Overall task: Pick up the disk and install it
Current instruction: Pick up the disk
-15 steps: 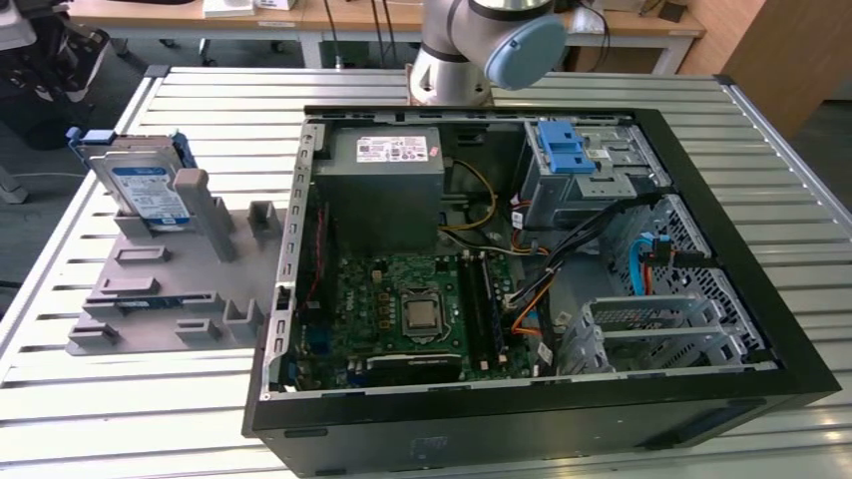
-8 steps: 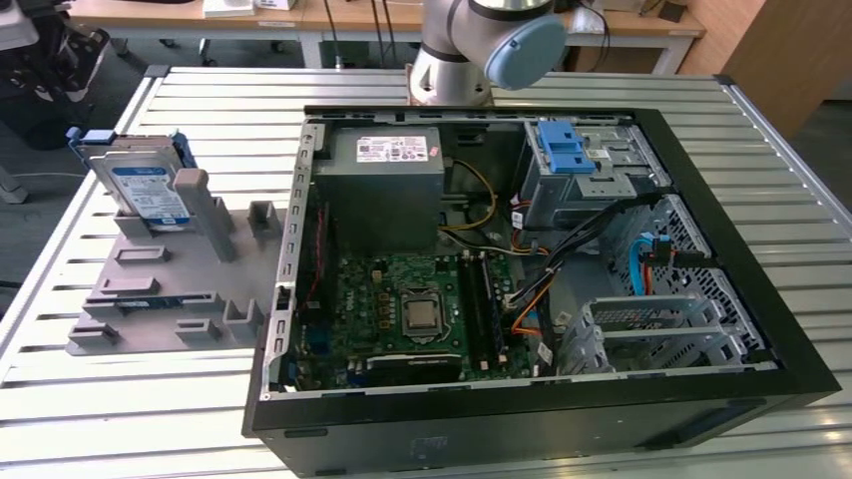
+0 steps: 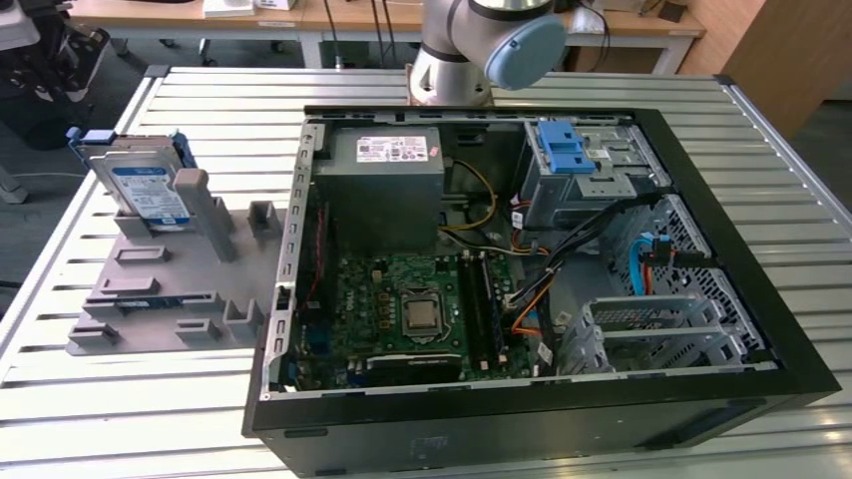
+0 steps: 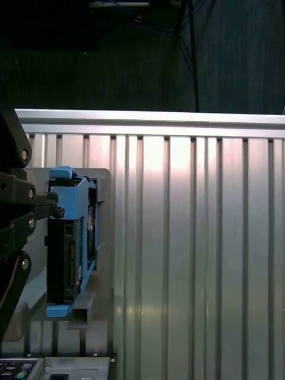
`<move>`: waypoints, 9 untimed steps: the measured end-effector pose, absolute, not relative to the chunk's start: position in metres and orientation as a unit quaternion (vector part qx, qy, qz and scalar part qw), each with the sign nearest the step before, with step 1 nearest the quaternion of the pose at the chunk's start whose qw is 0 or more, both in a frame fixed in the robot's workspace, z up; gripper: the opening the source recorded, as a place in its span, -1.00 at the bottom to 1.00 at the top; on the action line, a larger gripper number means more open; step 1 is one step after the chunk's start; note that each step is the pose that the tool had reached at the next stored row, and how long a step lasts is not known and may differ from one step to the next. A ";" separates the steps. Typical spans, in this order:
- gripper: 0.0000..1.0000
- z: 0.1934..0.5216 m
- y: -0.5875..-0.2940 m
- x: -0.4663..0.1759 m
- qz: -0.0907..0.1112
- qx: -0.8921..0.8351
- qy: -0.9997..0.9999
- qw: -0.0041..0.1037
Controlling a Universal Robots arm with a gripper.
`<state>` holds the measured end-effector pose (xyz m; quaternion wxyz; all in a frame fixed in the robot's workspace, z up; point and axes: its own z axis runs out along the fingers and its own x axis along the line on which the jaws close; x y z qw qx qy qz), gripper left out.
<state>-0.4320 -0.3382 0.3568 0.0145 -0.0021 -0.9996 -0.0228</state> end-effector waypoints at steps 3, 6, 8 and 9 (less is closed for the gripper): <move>-0.79 0.357 -0.338 -0.432 -0.023 0.002 -1.000 0.015; -0.79 0.357 -0.338 -0.432 -0.023 0.006 -1.000 0.015; -0.79 0.357 -0.338 -0.432 -0.023 0.009 -1.000 0.015; -0.79 0.357 -0.338 -0.432 -0.023 0.010 -1.000 0.015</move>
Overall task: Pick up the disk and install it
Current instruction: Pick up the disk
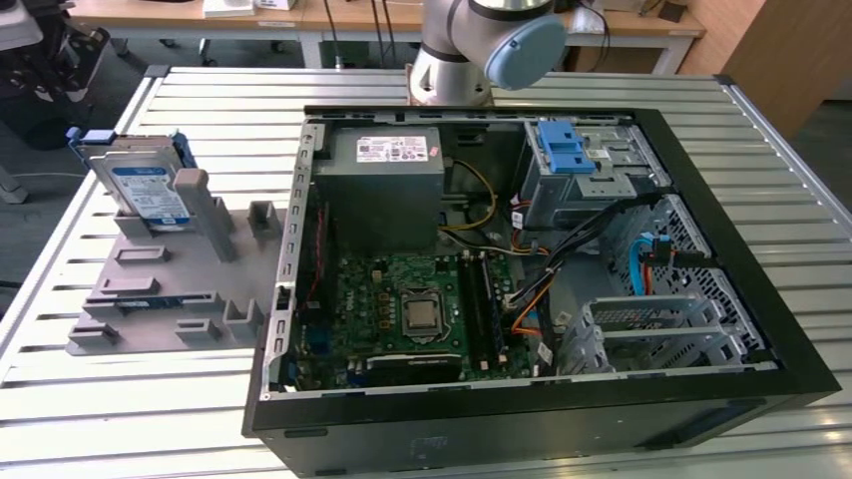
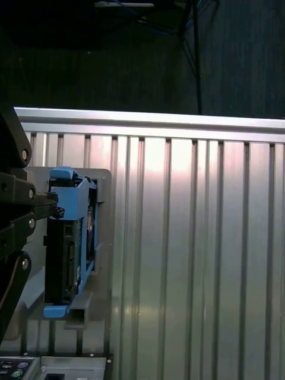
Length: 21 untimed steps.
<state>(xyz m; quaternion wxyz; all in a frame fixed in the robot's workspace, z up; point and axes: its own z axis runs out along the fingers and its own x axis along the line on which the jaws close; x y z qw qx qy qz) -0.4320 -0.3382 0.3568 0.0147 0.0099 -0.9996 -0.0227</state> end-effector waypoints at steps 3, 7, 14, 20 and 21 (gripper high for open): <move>-0.79 0.357 -0.338 -0.432 -0.023 0.013 -1.000 0.015; -0.79 0.357 -0.338 -0.432 -0.023 0.018 -0.999 0.015; -0.79 0.357 -0.338 -0.432 -0.022 0.026 -0.999 0.015; -0.79 0.357 -0.338 -0.432 -0.022 0.034 -0.999 0.015; -0.79 0.357 -0.338 -0.432 -0.022 0.035 -0.999 0.015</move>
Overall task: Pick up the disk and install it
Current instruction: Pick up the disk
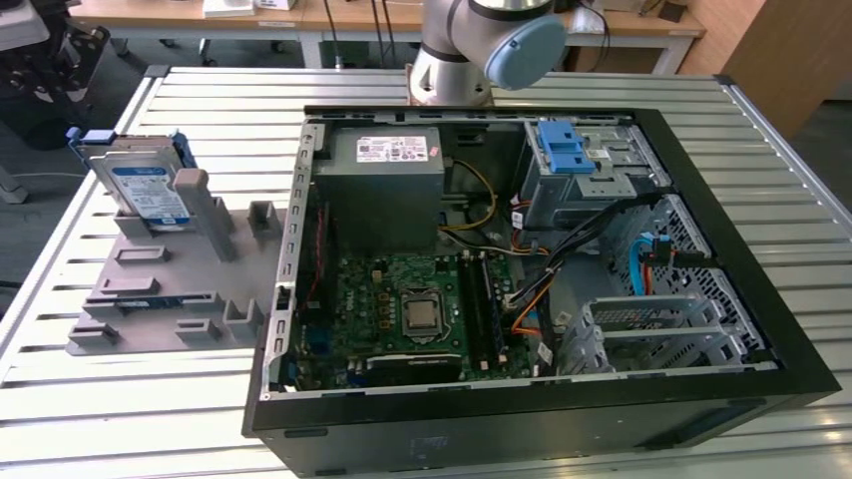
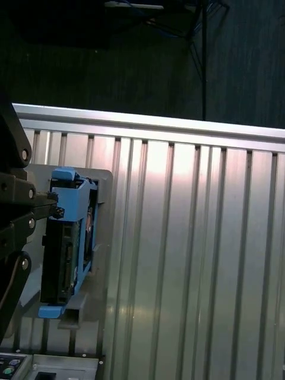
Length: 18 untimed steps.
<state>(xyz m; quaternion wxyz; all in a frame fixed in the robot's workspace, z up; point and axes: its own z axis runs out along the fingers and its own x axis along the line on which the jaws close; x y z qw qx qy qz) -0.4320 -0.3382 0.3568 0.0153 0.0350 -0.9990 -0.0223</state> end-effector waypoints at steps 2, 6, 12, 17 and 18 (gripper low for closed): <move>-0.79 0.357 -0.338 -0.432 -0.022 0.038 -0.999 0.015; -0.79 0.357 -0.338 -0.432 -0.022 0.042 -0.999 0.015; -0.79 0.357 -0.338 -0.432 -0.022 0.052 -0.998 0.016; -0.79 0.357 -0.338 -0.432 -0.022 0.077 -0.997 0.016; -0.79 0.357 -0.338 -0.432 -0.022 0.084 -0.996 0.016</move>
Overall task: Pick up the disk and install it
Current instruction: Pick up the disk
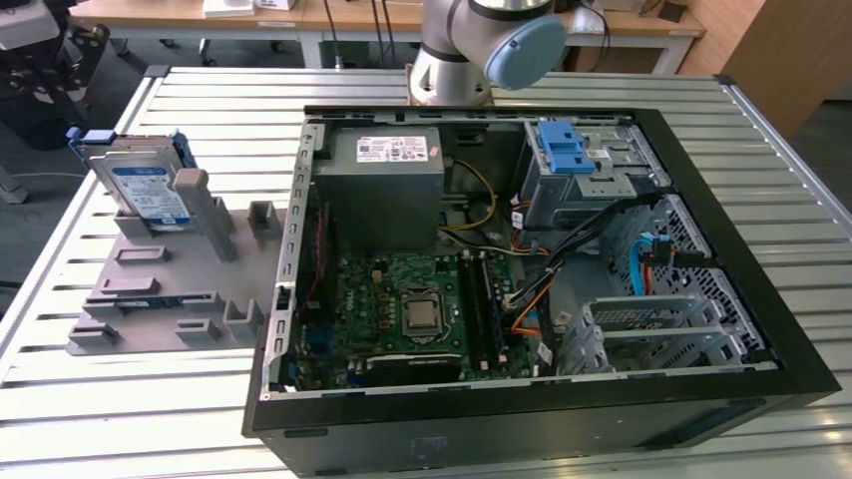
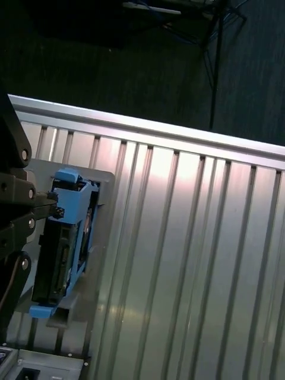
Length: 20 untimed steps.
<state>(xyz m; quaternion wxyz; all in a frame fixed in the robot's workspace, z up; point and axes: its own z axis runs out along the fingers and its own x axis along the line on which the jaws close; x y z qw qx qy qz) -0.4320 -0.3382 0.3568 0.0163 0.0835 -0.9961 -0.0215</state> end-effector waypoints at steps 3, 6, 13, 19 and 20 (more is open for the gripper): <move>-0.79 0.357 -0.338 -0.432 -0.021 0.106 -0.994 0.016; -0.79 0.357 -0.338 -0.432 -0.021 0.129 -0.991 0.016; -0.79 0.356 -0.338 -0.432 -0.020 0.181 -0.983 0.012; -0.79 0.356 -0.338 -0.432 -0.019 0.224 -0.974 0.008; -0.79 0.356 -0.338 -0.432 -0.019 0.232 -0.973 0.008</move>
